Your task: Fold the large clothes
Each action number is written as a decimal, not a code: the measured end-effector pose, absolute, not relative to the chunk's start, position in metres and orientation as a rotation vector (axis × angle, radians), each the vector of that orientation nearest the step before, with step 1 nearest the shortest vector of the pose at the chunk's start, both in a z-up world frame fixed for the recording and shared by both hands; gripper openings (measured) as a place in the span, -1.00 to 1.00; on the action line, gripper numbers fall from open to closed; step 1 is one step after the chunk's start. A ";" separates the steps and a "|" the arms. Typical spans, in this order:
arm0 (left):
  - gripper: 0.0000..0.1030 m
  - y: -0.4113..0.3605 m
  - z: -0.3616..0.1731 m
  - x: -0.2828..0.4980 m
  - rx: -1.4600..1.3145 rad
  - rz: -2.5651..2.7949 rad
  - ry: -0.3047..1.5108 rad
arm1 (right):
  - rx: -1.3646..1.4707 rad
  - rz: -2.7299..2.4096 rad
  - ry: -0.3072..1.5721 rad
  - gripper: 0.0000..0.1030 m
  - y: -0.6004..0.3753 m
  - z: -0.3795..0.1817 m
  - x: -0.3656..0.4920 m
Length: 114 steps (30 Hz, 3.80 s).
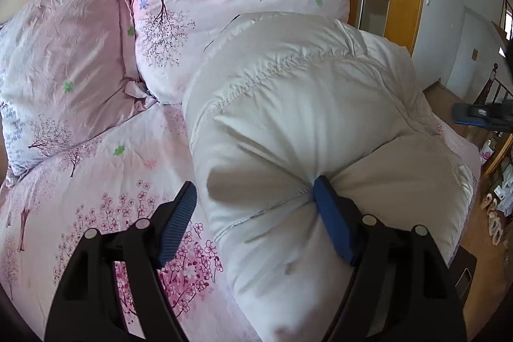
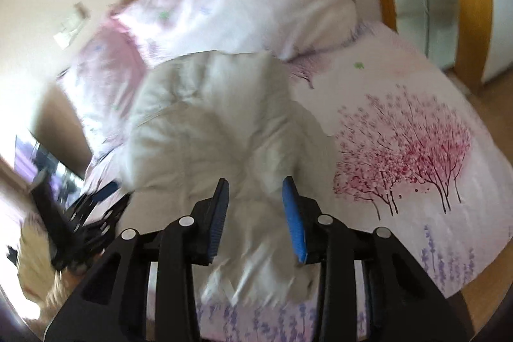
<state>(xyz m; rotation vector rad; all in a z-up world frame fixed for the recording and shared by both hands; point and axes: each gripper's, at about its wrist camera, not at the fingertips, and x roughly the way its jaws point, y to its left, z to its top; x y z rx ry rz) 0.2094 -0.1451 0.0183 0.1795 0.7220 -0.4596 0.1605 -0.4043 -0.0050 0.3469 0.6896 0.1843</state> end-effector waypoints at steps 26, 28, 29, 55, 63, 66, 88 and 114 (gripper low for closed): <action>0.49 -0.156 0.013 0.207 0.196 -0.437 0.709 | 0.276 0.228 0.922 -0.46 -0.377 -0.076 0.200; 0.50 -0.153 0.013 0.208 0.192 -0.440 0.715 | 0.268 0.232 0.869 -0.46 -0.379 -0.049 0.191; 0.49 -0.152 0.013 0.209 0.185 -0.444 0.719 | 0.278 0.247 0.821 -0.46 -0.381 -0.034 0.187; 0.51 -0.166 0.051 0.289 0.304 -0.371 0.689 | 0.176 0.173 1.015 -0.48 -0.396 -0.039 0.311; 0.52 -0.167 0.037 0.304 0.282 -0.392 0.733 | 0.138 0.169 1.071 -0.48 -0.392 -0.044 0.326; 0.52 -0.169 0.031 0.306 0.280 -0.392 0.742 | 0.141 0.173 1.102 -0.48 -0.393 -0.049 0.332; 0.57 -0.161 0.046 0.193 0.283 -0.625 0.721 | 0.354 0.190 0.876 -0.47 -0.397 -0.060 0.181; 0.70 -0.076 0.029 0.281 -0.173 -0.579 0.893 | 0.340 0.171 0.997 -0.46 -0.406 -0.041 0.299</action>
